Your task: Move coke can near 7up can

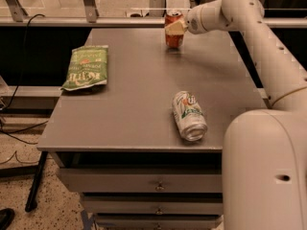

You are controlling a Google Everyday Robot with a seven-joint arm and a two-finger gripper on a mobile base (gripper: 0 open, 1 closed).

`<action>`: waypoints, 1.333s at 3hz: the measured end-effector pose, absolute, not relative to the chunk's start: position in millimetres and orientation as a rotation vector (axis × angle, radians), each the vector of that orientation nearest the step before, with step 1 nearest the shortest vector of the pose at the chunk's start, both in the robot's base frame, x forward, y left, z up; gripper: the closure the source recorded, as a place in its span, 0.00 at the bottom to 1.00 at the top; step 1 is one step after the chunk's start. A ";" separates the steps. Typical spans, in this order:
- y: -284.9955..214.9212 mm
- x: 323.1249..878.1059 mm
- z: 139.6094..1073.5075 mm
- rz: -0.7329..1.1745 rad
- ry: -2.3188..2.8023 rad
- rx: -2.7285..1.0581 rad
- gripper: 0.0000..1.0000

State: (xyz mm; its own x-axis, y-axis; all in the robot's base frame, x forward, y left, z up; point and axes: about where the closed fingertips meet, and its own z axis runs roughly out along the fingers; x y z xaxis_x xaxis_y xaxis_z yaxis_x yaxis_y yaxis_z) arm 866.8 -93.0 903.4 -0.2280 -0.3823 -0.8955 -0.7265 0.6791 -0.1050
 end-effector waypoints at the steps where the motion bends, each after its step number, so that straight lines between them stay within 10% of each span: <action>1: -98.6 822.7 923.4 0.418 1.801 -0.955 1.00; 4: -99.5 753.6 927.7 0.472 1.806 -1.051 1.00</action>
Offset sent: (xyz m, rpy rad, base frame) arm -0.1837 -0.0331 0.0512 -0.0813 0.0245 0.1551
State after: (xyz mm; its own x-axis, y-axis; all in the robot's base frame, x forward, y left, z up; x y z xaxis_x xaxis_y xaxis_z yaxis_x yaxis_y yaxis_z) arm 753.6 -99.5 927.7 -0.1704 -0.4520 -0.8756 -0.8228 0.5542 -0.1260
